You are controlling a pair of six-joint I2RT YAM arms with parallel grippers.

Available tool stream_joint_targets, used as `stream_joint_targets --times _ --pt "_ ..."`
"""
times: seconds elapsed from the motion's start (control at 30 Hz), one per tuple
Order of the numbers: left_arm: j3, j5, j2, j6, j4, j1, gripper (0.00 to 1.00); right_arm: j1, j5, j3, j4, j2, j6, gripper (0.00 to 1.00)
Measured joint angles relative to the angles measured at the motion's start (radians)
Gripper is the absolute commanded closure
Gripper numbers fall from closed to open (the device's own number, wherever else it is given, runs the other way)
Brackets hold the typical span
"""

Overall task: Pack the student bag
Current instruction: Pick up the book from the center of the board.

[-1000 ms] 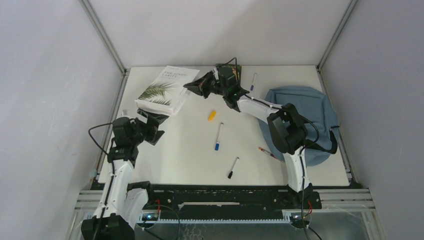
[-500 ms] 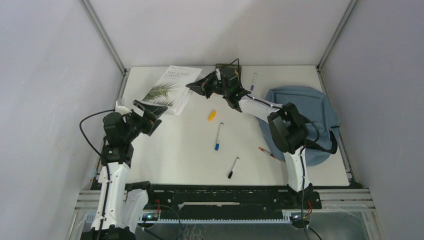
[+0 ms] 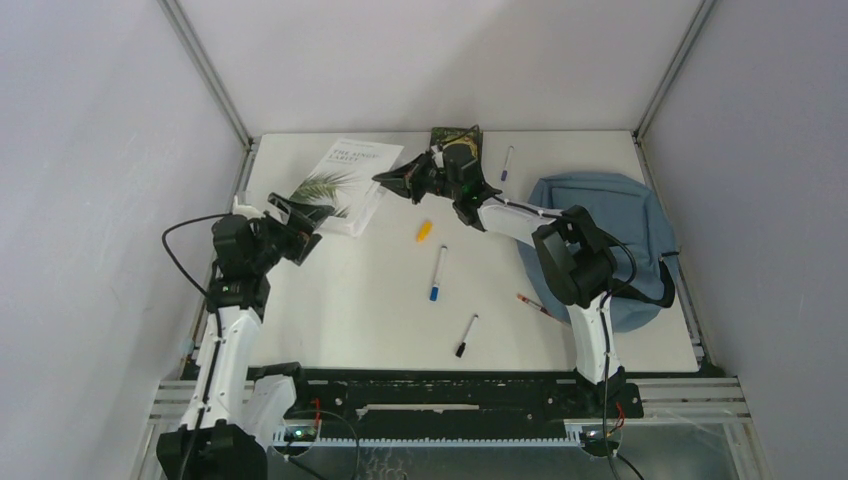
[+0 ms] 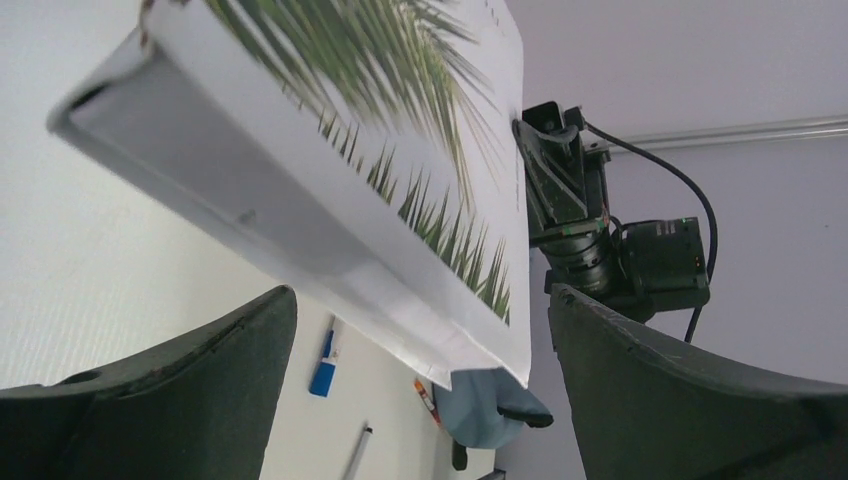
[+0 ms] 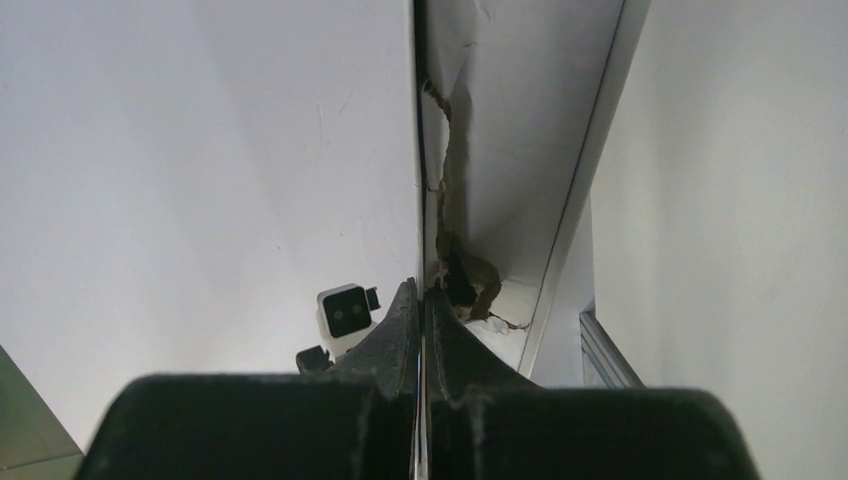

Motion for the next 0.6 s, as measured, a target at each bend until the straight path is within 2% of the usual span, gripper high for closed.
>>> stream_joint_targets --times 0.23,0.4,0.47,0.5,0.6 --pt "0.000 -0.051 0.058 -0.032 0.074 0.000 0.01 0.002 -0.012 -0.063 0.053 0.000 0.023 1.00" --pt "0.000 -0.083 0.105 -0.076 0.122 0.001 0.24 0.008 -0.006 -0.107 0.066 0.000 0.042 1.00" --pt "0.000 -0.102 0.102 -0.083 0.133 0.001 0.26 0.014 -0.007 -0.109 0.069 0.000 0.050 1.00" --pt "0.000 -0.108 0.101 -0.085 0.139 0.001 0.25 0.016 -0.010 -0.109 0.075 0.000 0.053 1.00" --pt "0.000 -0.118 0.099 -0.090 0.156 0.001 0.05 0.020 -0.032 -0.109 0.105 0.000 0.064 1.00"
